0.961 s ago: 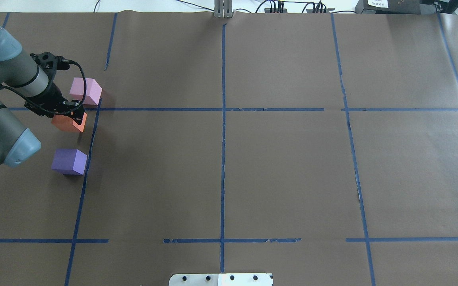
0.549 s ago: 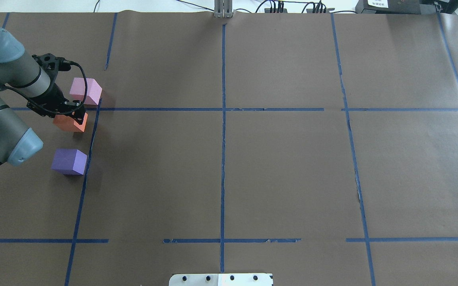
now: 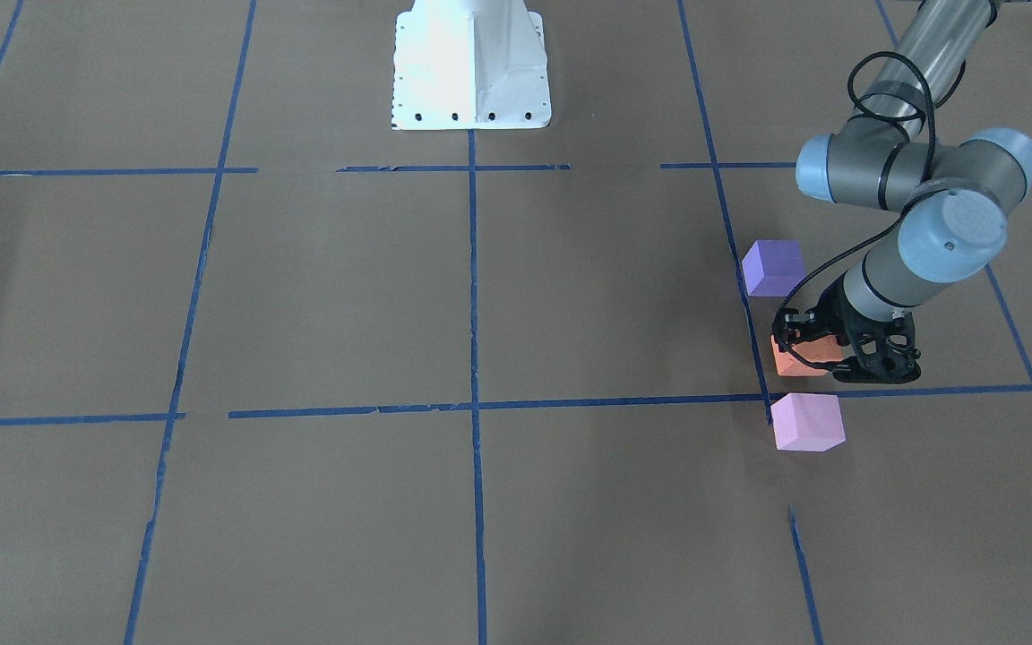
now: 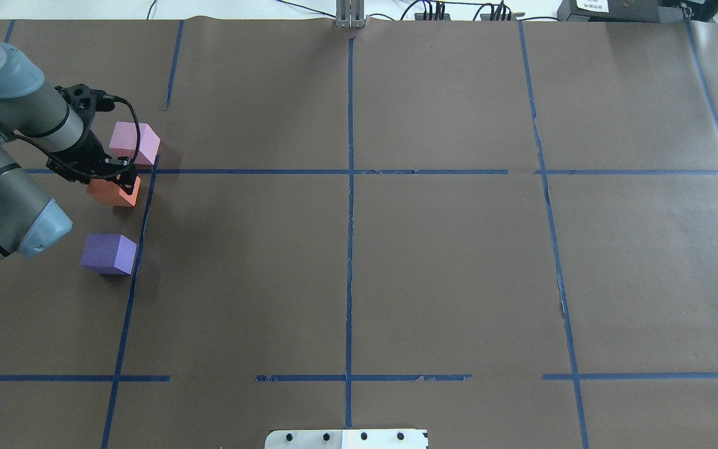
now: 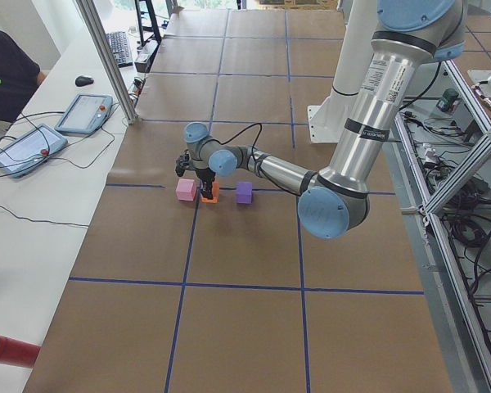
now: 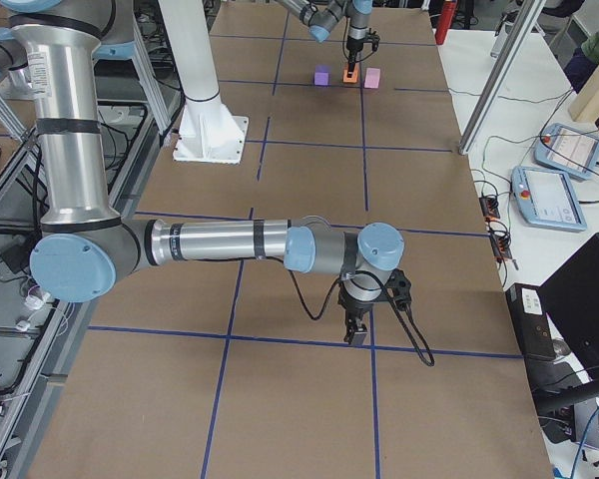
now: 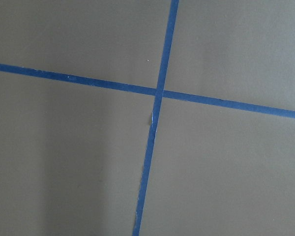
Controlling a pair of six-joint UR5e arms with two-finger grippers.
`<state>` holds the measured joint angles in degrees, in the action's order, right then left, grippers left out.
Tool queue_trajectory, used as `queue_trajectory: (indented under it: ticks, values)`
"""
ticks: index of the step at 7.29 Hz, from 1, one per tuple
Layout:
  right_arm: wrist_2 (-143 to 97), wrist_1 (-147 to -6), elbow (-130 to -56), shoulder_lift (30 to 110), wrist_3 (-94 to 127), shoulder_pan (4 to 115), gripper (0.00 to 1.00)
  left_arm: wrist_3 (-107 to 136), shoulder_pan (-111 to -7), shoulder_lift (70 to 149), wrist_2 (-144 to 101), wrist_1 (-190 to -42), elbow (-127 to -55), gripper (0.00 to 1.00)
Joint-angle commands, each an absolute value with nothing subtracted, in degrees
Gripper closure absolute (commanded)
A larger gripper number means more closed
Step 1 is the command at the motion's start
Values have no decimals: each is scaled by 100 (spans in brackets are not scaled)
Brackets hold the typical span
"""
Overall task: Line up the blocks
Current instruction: 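Lower the orange cube between the pink and purple cubes, adjusting alignment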
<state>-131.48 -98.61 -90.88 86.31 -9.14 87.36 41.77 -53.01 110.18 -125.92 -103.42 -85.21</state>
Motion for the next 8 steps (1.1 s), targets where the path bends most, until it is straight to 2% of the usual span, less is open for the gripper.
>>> queue_trajectory:
  ticks: [1, 6, 8]
  values:
    - [-13148, -9861, -9088, 8631, -914, 8736, 0, 4184, -5282, 11030, -12595, -10380, -8464, 57]
    - [-13148, -9861, -9088, 8631, -914, 8736, 0, 4192, -5256, 11057, -12595, -10380, -8455, 54]
    - [-13148, -9861, -9088, 8631, -914, 8736, 0, 4192, -5247, 11057, -12595, -10380, -8455, 49]
